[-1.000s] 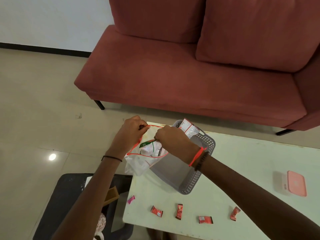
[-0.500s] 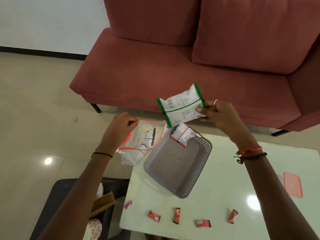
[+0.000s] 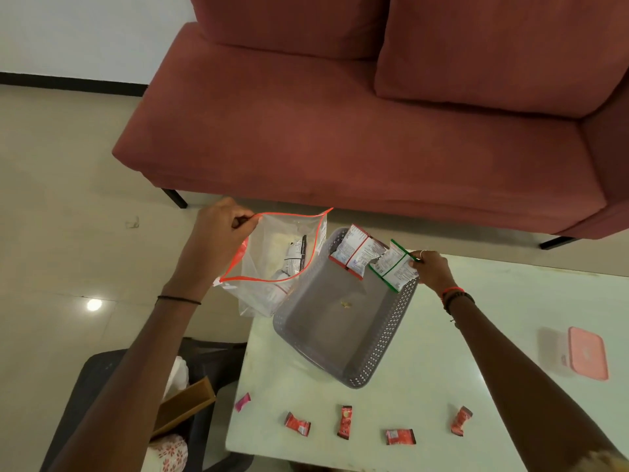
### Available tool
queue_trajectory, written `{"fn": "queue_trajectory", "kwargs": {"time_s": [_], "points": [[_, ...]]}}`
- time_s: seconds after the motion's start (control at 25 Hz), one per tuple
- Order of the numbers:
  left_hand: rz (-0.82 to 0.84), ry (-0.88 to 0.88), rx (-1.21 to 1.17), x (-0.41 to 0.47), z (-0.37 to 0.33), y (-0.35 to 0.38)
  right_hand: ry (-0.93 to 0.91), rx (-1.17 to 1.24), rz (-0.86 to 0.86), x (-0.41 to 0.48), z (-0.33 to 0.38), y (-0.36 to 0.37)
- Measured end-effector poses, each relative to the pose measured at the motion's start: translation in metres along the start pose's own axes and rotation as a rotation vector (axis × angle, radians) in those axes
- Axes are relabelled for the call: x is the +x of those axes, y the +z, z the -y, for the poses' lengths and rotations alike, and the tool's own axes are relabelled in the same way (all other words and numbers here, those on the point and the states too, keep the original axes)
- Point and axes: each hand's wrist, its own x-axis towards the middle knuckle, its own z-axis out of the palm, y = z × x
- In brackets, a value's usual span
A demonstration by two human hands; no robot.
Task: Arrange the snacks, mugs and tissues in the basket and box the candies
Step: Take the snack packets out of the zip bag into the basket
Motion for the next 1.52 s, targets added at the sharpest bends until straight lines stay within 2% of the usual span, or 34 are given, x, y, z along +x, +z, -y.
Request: {"fn": "queue_trajectory", "kwargs": {"time_s": [0.4, 0.56, 0.72, 0.92, 1.08, 1.12, 1.2, 1.28, 1.32, 1.4, 1.52], "points": [[0.013, 0.045, 0.012, 0.01, 0.001, 0.023, 0.027, -0.176, -0.006, 0.061, -0.024, 0.047], [0.04, 0.019, 0.003, 0.016, 0.001, 0.029, 0.054, -0.246, -0.127, 0.06, -0.026, 0.054], [0.029, 0.005, -0.002, 0.019, -0.002, 0.03, -0.045, -0.351, -0.263, 0.054, -0.032, 0.053], [0.031, 0.004, -0.023, 0.017, -0.012, 0.024, -0.091, -0.185, -0.304, 0.038, -0.01, 0.034], [0.025, 0.013, -0.041, 0.012, -0.024, 0.017, -0.313, 0.301, -0.363, -0.013, 0.073, -0.01], [0.021, 0.016, -0.049, 0.009, -0.028, 0.013, -0.434, 0.406, -0.361, -0.037, 0.098, -0.024], [0.015, 0.027, -0.047, 0.004, -0.035, 0.009, -0.801, 0.477, -0.269, -0.088, 0.14, -0.051], [0.021, 0.043, -0.035, -0.002, -0.044, 0.006, -1.132, 0.273, -0.041, -0.122, 0.17, -0.068], [0.034, 0.05, -0.035, -0.006, -0.05, 0.005, -1.207, 0.071, 0.092, -0.132, 0.182, -0.071], [0.081, 0.075, -0.029, -0.014, -0.062, 0.003, -1.153, -0.403, 0.293, -0.141, 0.2, -0.06], [0.111, 0.101, -0.05, -0.021, -0.073, 0.002, -1.014, -0.96, 0.454, -0.132, 0.205, -0.017]]}}
